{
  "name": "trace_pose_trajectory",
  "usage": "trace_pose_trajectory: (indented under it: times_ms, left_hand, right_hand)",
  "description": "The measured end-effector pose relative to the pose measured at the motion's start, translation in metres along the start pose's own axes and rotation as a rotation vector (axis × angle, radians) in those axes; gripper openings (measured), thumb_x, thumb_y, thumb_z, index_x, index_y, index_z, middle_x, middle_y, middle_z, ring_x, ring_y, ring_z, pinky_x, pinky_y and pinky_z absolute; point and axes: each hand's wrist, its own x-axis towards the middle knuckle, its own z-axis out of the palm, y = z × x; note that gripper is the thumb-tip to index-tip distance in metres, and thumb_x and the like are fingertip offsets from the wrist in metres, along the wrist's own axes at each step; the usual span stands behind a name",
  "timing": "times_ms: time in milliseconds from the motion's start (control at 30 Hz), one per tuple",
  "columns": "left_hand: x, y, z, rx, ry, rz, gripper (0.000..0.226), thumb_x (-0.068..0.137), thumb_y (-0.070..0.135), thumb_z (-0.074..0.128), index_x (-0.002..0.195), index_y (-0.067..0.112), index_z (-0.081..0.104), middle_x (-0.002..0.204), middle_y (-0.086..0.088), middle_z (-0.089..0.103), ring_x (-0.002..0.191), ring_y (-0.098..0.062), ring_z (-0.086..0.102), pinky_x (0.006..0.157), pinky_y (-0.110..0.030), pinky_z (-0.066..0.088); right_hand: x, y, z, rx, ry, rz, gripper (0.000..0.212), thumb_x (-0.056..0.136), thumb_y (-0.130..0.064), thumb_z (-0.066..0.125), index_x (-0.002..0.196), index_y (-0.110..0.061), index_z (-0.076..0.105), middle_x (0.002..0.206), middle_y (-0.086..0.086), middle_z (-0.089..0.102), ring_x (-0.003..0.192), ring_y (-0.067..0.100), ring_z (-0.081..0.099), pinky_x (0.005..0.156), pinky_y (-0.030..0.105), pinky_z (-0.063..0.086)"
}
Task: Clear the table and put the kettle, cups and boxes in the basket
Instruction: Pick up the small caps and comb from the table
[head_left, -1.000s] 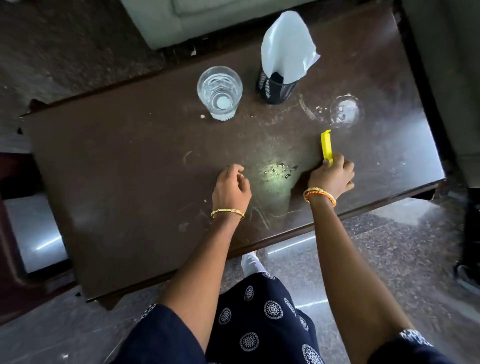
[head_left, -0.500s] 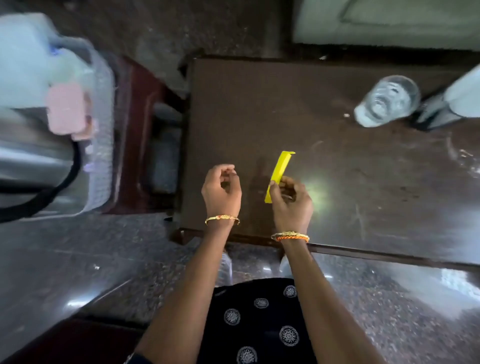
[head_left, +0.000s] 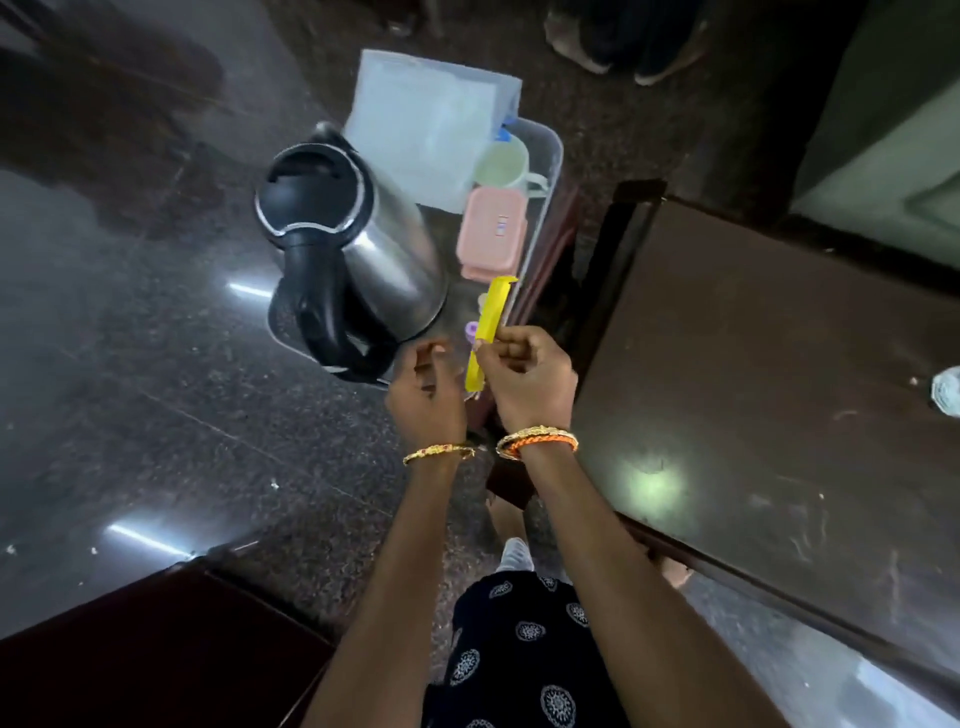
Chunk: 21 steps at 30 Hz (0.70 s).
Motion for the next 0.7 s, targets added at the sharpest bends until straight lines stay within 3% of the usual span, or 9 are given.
trace_pose_trajectory:
  times_ms: [100, 200, 333, 467, 600, 700]
  left_hand:
    - [0.018, 0.003, -0.014, -0.052, -0.037, -0.087, 0.013, 0.092, 0.006, 0.05, 0.091, 0.004, 0.062, 0.079, -0.005, 0.065, 0.065, -0.008, 0.06, 0.066, -0.026, 0.049]
    - [0.032, 0.004, -0.02, 0.038, -0.226, -0.167, 0.018, 0.093, 0.017, 0.052, 0.096, 0.009, 0.067, 0.077, 0.004, 0.064, 0.063, 0.007, 0.057, 0.061, -0.006, 0.044]
    - [0.039, 0.001, -0.015, 0.102, -0.229, -0.273, 0.024, 0.093, 0.021, 0.048, 0.102, 0.009, 0.067, 0.103, -0.013, 0.068, 0.087, -0.02, 0.058, 0.077, -0.027, 0.044]
    - [0.048, 0.0, -0.007, 0.166, -0.22, -0.332, 0.029, 0.093, 0.01, 0.04, 0.102, 0.009, 0.067, 0.109, -0.015, 0.067, 0.09, -0.024, 0.058, 0.067, -0.018, 0.037]
    - [0.058, -0.001, 0.002, 0.182, -0.27, -0.361, 0.024, 0.09, 0.001, 0.049, 0.108, -0.002, 0.064, 0.114, -0.025, 0.065, 0.107, -0.037, 0.059, 0.091, -0.035, 0.048]
    - [0.061, -0.004, 0.009, 0.313, -0.263, -0.284, 0.028, 0.088, 0.0, 0.051, 0.114, -0.003, 0.062, 0.118, -0.024, 0.063, 0.111, -0.035, 0.058, 0.092, -0.029, 0.042]
  right_hand:
    - [-0.002, -0.011, 0.025, -0.081, 0.003, 0.014, 0.013, 0.075, -0.018, 0.075, 0.081, -0.012, 0.066, 0.069, -0.003, 0.065, 0.065, 0.01, 0.063, 0.071, 0.027, 0.055]
    - [0.003, -0.017, 0.042, -0.179, -0.02, 0.049, 0.013, 0.075, -0.017, 0.073, 0.078, -0.007, 0.065, 0.077, 0.005, 0.07, 0.076, 0.022, 0.065, 0.076, 0.033, 0.053]
    - [0.012, -0.019, 0.054, -0.291, -0.044, 0.112, 0.011, 0.074, -0.016, 0.071, 0.076, -0.007, 0.066, 0.081, 0.012, 0.07, 0.082, 0.031, 0.064, 0.078, 0.035, 0.052]
    - [0.02, -0.024, 0.062, -0.402, -0.092, 0.121, 0.011, 0.075, -0.013, 0.07, 0.08, -0.005, 0.066, 0.091, 0.019, 0.068, 0.089, 0.037, 0.062, 0.081, 0.039, 0.053]
    - [0.029, -0.028, 0.065, -0.459, -0.117, 0.138, 0.016, 0.081, -0.014, 0.064, 0.092, -0.004, 0.069, 0.102, 0.021, 0.066, 0.099, 0.038, 0.06, 0.086, 0.038, 0.051]
    - [0.03, -0.027, 0.058, -0.45, -0.066, 0.11, 0.02, 0.084, -0.02, 0.06, 0.095, -0.006, 0.069, 0.1, 0.021, 0.068, 0.098, 0.037, 0.06, 0.084, 0.038, 0.051]
